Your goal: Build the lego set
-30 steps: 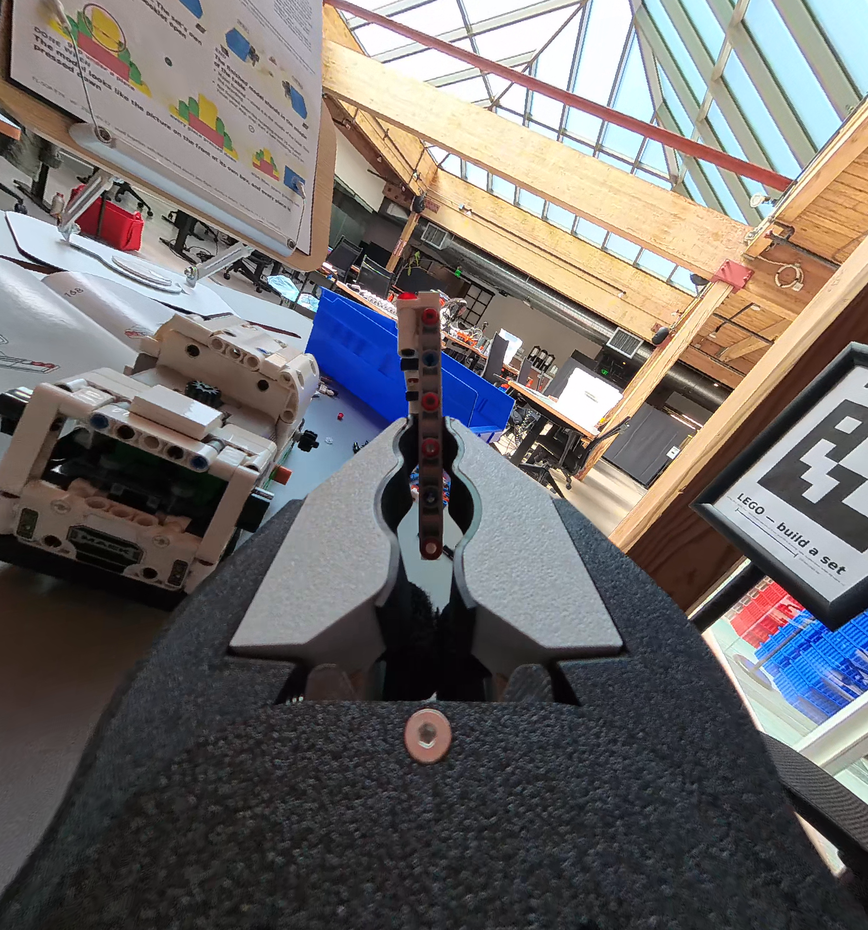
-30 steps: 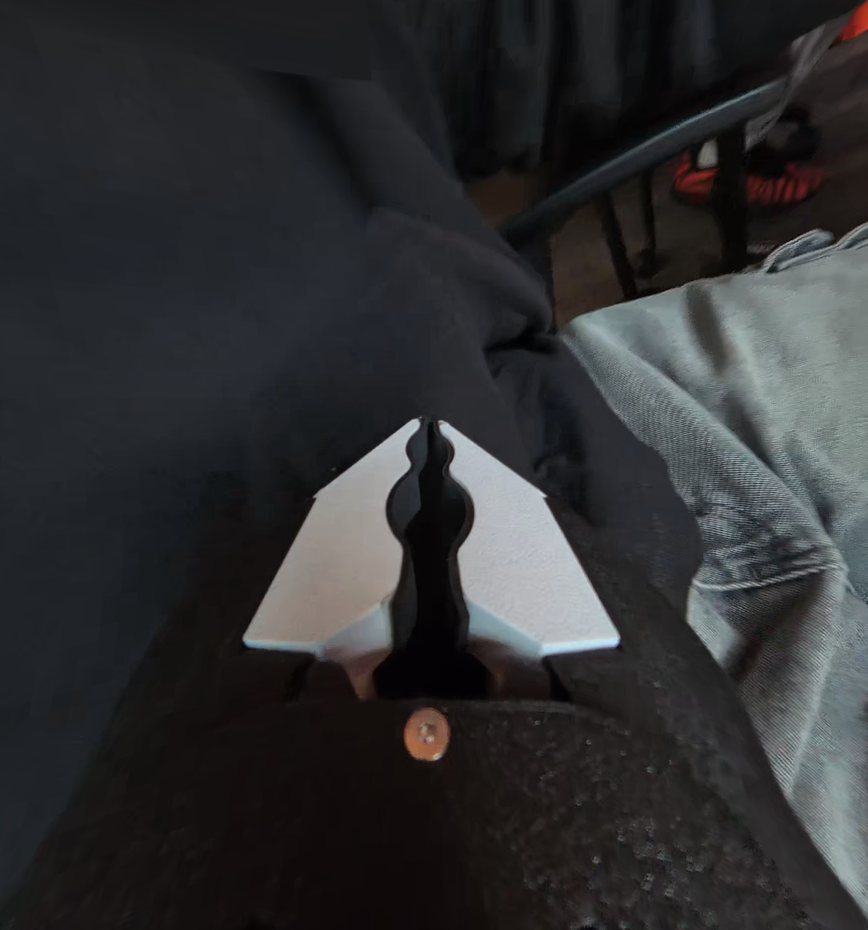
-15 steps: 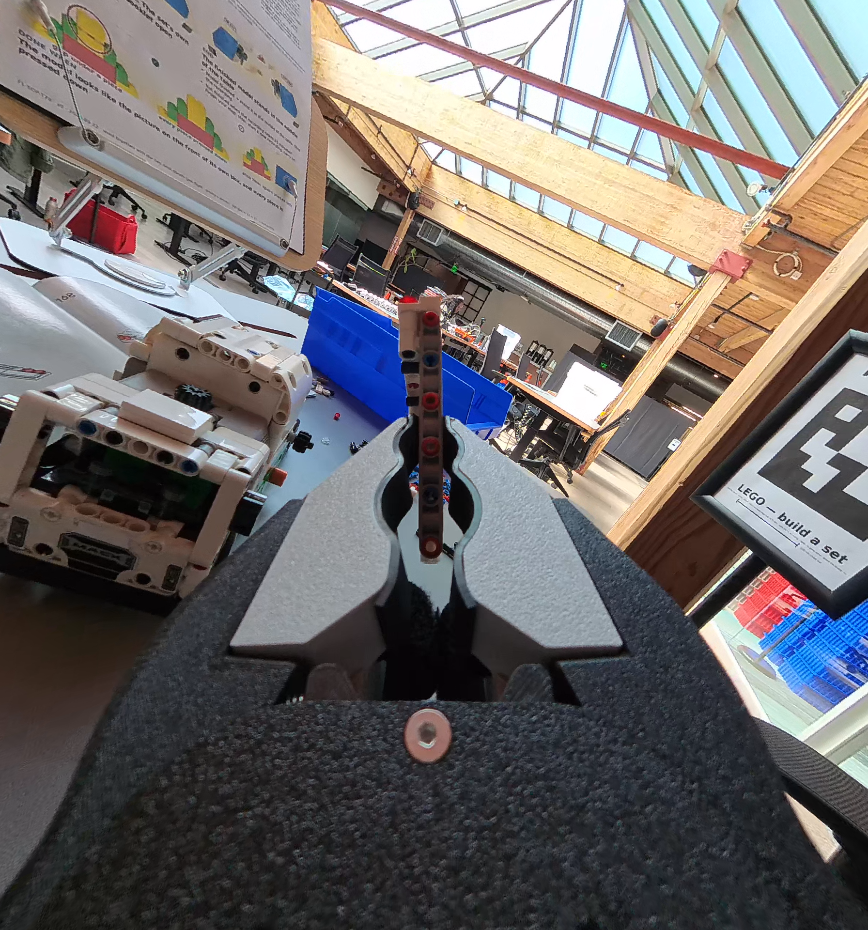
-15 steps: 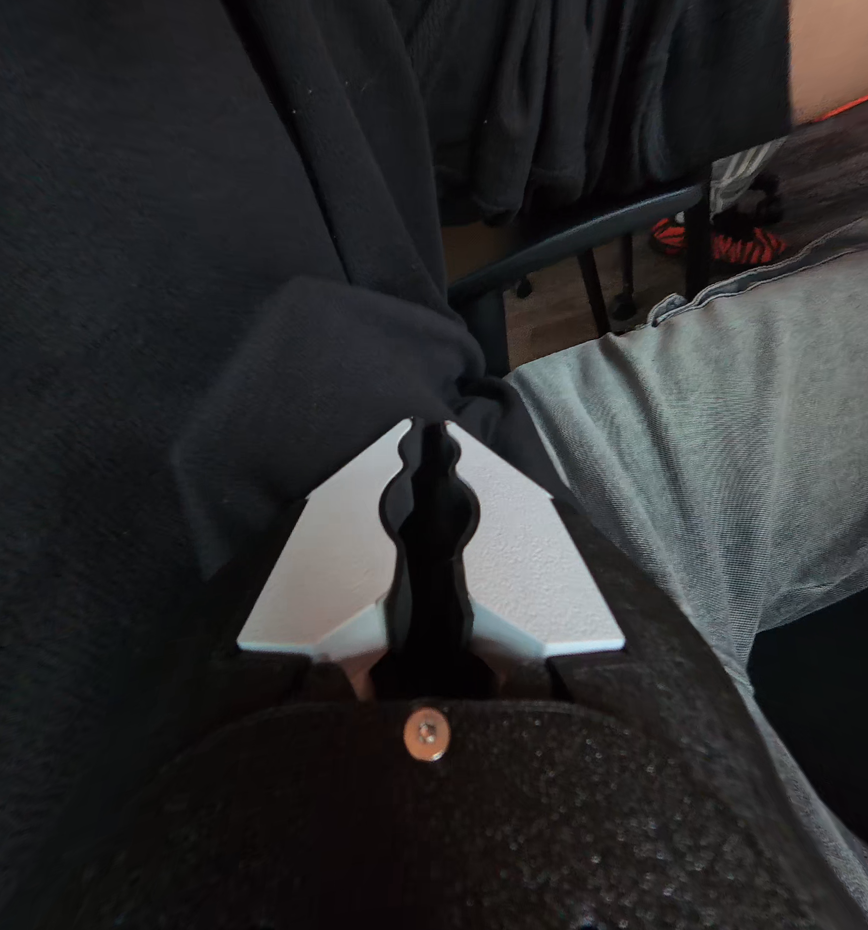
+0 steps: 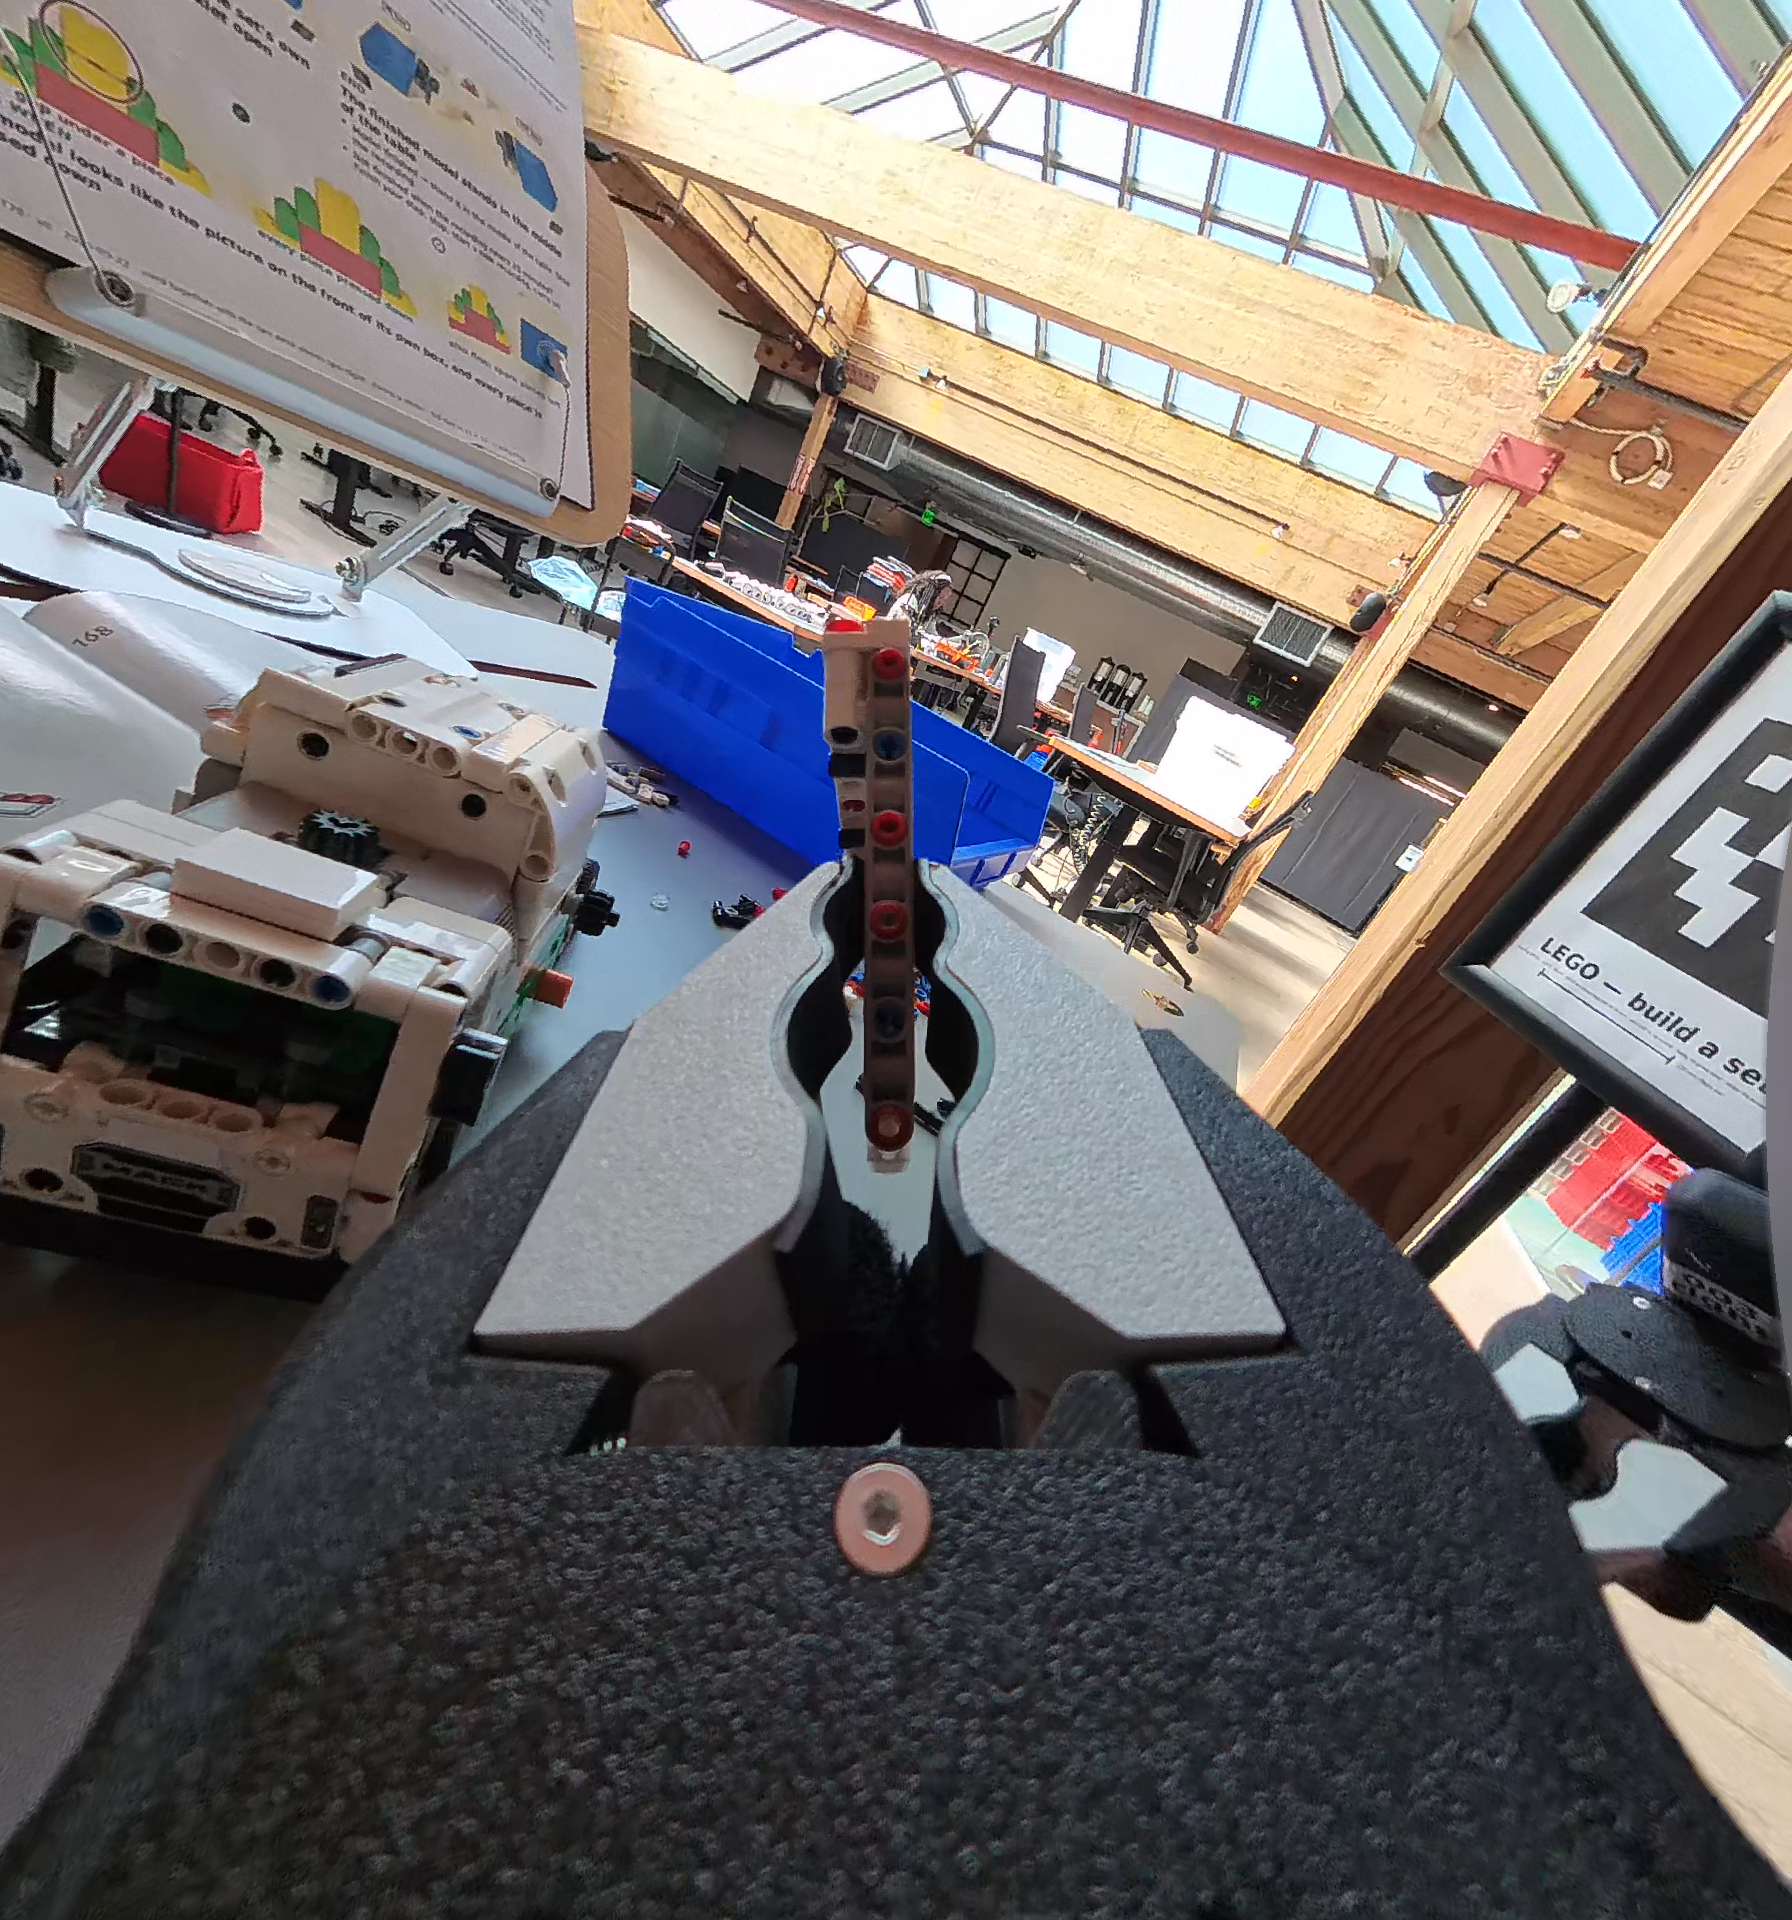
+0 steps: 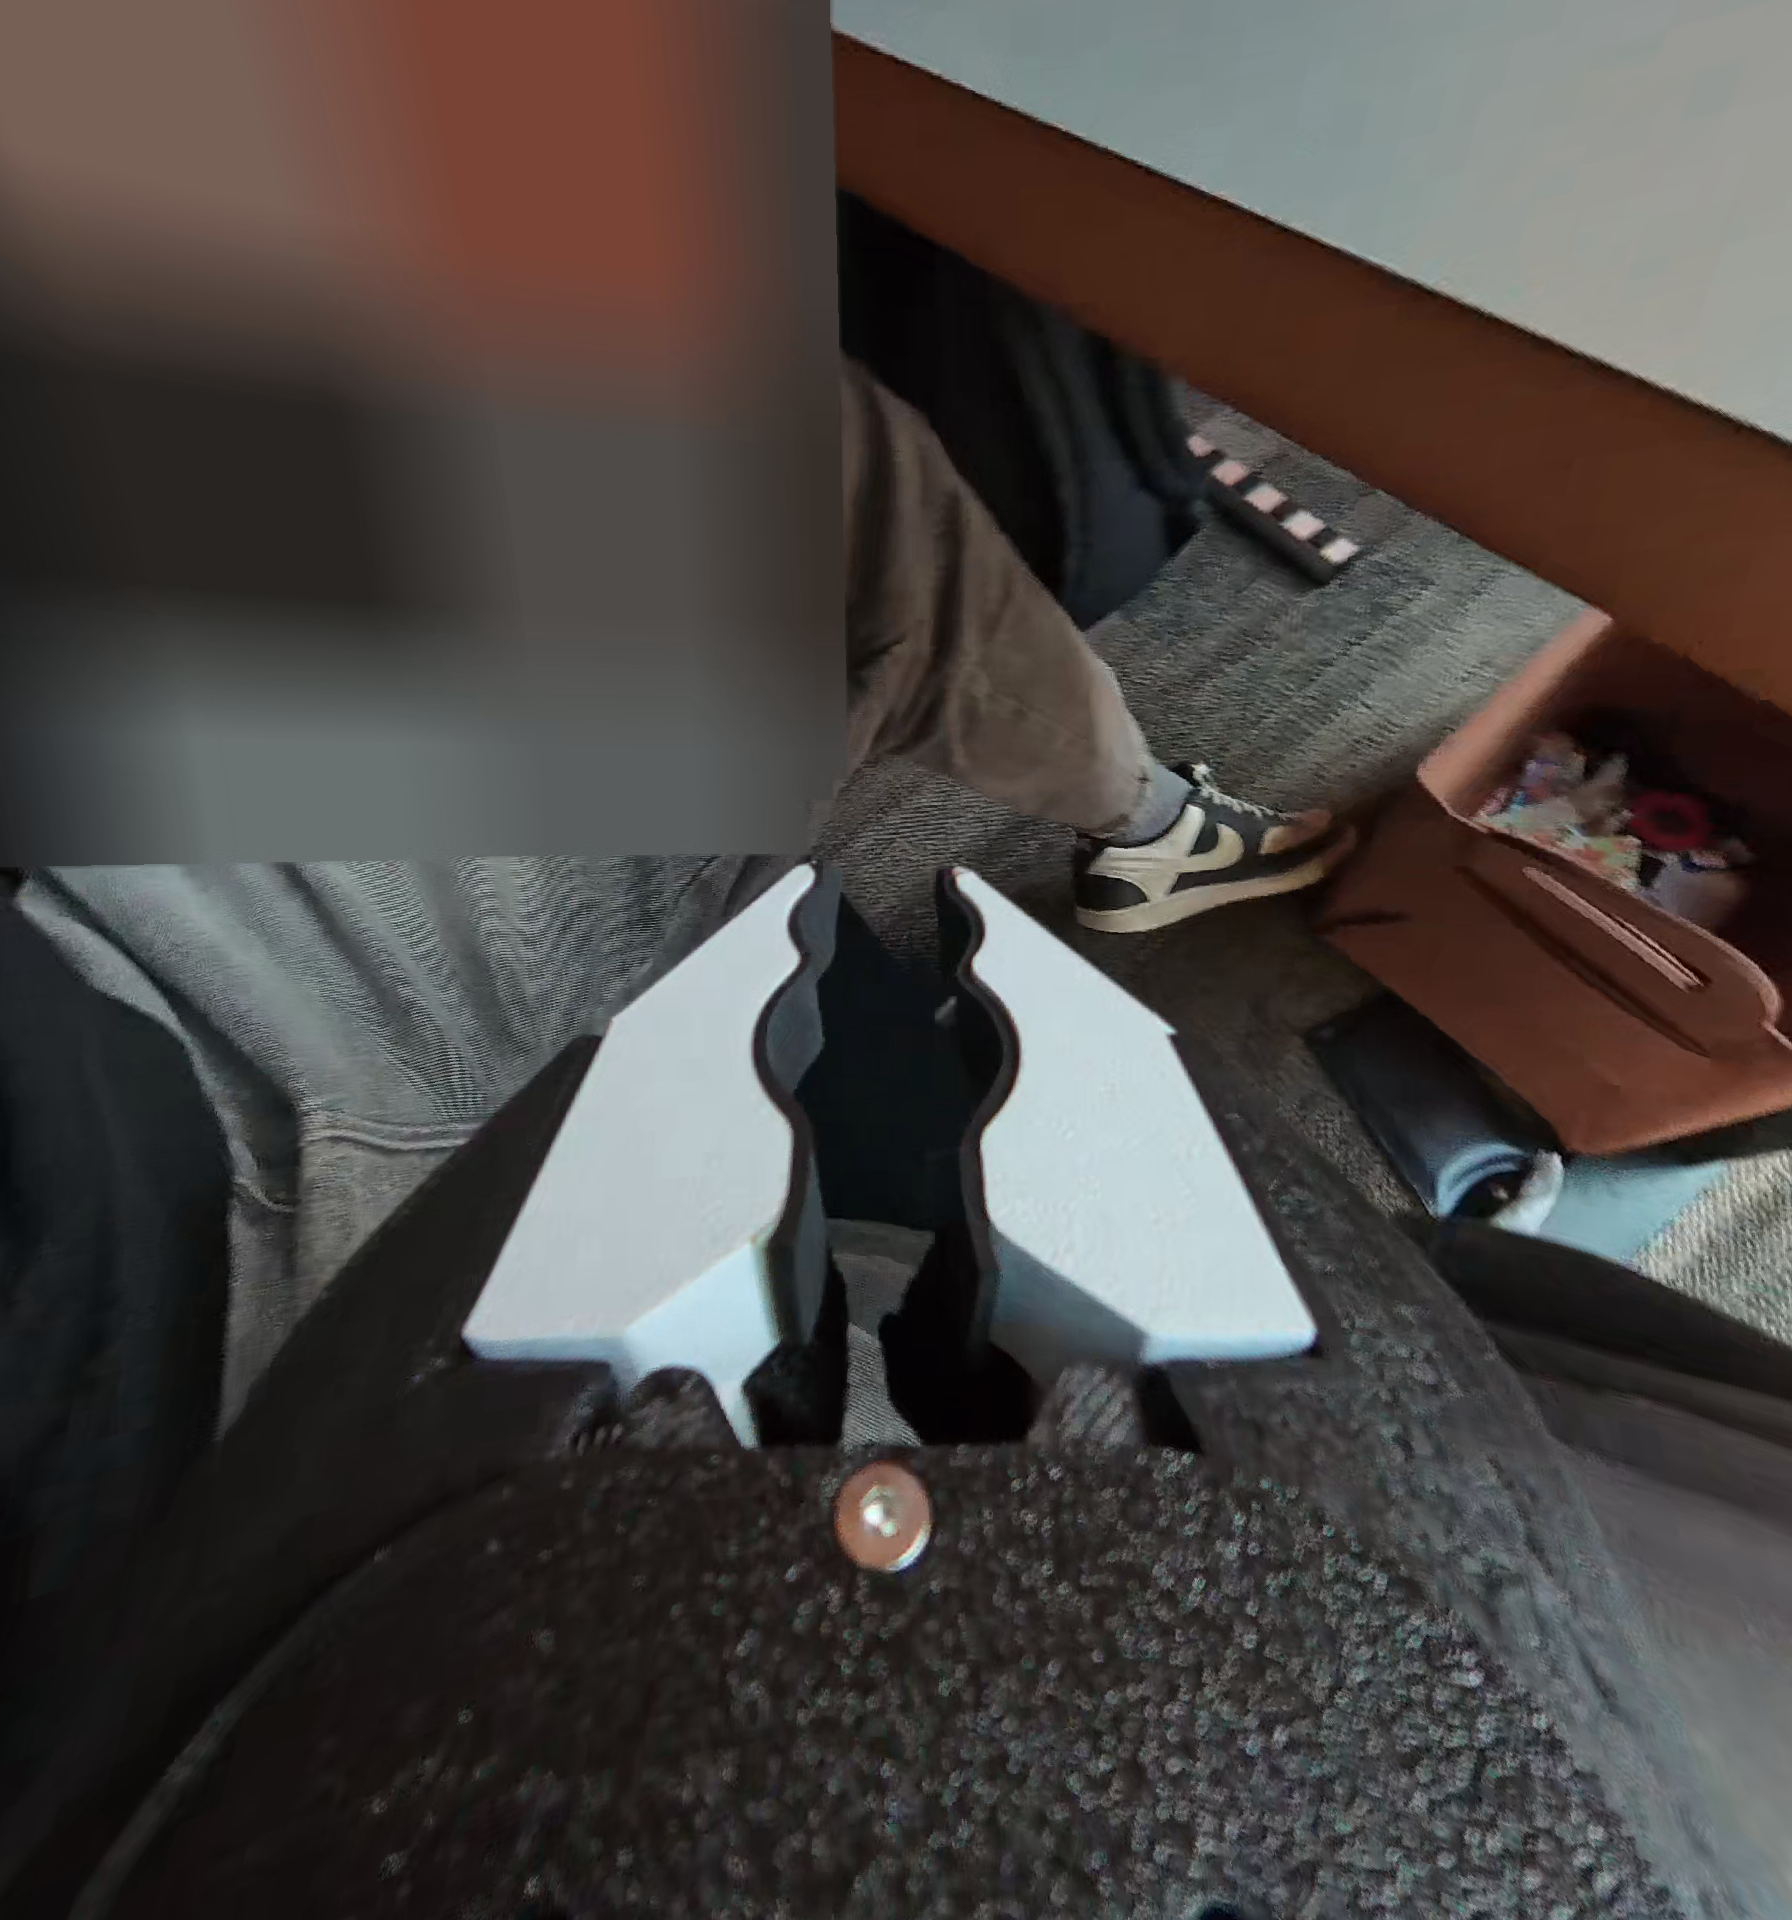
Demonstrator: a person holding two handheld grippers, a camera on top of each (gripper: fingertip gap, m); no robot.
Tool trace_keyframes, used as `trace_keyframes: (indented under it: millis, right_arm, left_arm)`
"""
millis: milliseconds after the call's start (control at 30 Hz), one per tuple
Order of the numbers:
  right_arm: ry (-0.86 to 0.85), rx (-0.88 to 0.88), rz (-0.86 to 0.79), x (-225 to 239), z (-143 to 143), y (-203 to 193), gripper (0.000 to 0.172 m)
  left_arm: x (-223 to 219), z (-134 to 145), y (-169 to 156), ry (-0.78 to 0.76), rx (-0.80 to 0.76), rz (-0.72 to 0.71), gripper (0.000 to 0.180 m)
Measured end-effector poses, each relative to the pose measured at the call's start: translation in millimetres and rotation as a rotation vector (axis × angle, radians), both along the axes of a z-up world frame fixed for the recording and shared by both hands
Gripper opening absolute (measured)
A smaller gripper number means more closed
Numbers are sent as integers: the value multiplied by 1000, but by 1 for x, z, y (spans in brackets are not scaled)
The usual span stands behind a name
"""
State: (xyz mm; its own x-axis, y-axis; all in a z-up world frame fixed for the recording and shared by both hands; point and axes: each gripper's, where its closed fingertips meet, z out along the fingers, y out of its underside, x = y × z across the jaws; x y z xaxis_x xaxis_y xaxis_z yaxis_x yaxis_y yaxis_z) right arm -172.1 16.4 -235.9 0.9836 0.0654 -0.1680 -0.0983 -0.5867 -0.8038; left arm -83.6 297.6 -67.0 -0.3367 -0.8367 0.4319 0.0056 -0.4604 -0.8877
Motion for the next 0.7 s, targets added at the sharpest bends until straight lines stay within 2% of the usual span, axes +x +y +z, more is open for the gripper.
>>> trace_keyframes:
  millis: [33,133,300,367,433,500,567,633,700]
  right_arm:
    - [5,1,-50,8,0,-10,18]
    - [80,42,-145,3,5,-29,17]
    - [92,17,-180,-47,-16,-54,17]
    - [10,-7,-52,-64,-25,-52,20]
    - [-180,-75,91,-58,-45,-44,28]
    - [-321,-83,259,-43,-85,-28,29]
    - [-264,-79,405,-30,-142,-7,29]
    - [-131,-82,547,-13,-209,12,30]
    - [-93,-128,626,14,-296,33,31]
  left_arm:
    - [0,0,-1,2,7,-6,6]
    - [1,-1,-6,6,27,-25,6]
    - [4,-4,-17,28,110,-21,6]
    - [4,-5,-23,28,151,-27,6]
    - [3,-4,-26,20,172,-31,6]
    - [2,-4,-25,17,160,-34,6]
    - [2,-4,-23,20,136,-33,6]
    - [1,-3,-21,16,130,-27,6]
    - [0,-3,-22,14,136,-21,6]
